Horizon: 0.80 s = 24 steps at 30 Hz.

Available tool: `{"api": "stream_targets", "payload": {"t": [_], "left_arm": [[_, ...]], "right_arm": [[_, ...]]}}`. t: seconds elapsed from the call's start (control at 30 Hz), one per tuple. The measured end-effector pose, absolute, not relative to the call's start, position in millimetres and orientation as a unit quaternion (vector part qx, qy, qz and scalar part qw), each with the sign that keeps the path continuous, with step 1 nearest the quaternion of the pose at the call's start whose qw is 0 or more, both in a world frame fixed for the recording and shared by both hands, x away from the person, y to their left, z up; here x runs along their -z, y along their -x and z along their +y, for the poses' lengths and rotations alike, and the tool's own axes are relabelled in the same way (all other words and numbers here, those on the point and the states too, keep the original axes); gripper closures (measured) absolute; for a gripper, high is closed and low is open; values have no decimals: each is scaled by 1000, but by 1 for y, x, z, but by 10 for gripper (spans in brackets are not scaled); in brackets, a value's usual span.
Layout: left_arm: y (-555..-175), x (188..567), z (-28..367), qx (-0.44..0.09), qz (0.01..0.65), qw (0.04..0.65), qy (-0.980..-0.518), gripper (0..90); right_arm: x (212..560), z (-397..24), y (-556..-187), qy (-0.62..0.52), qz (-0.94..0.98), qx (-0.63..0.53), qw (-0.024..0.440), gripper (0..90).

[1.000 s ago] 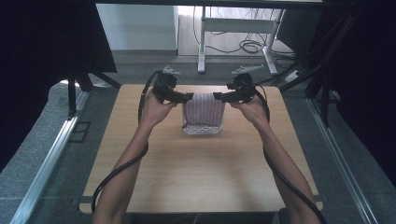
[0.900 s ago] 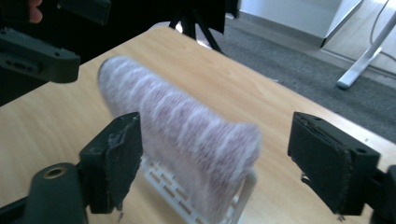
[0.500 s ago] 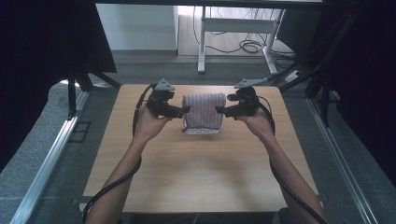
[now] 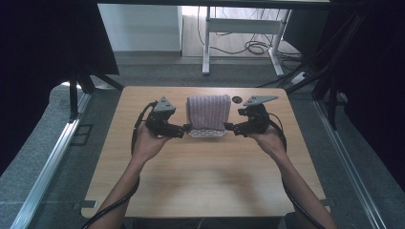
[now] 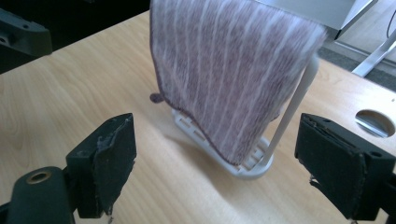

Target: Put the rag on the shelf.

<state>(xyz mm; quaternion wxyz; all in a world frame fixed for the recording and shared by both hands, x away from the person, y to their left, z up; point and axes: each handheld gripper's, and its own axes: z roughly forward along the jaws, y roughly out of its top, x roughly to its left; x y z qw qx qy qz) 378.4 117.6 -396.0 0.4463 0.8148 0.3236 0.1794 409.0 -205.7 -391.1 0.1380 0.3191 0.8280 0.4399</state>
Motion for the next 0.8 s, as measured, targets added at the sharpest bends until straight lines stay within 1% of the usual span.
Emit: {"api": "stream_targets", "payload": {"t": [0.23, 0.53, 0.8], "left_arm": [[-361, 417, 121, -173, 325, 443, -817, 126], [-343, 457, 119, -166, 333, 435, -820, 127], [-332, 488, 112, -164, 333, 414, -832, 126]], "right_arm": [[413, -209, -392, -317, 837, -425, 139, 114], [446, -207, -380, -317, 845, -409, 136, 113], [480, -200, -373, -317, 855, -393, 117, 113]]}}
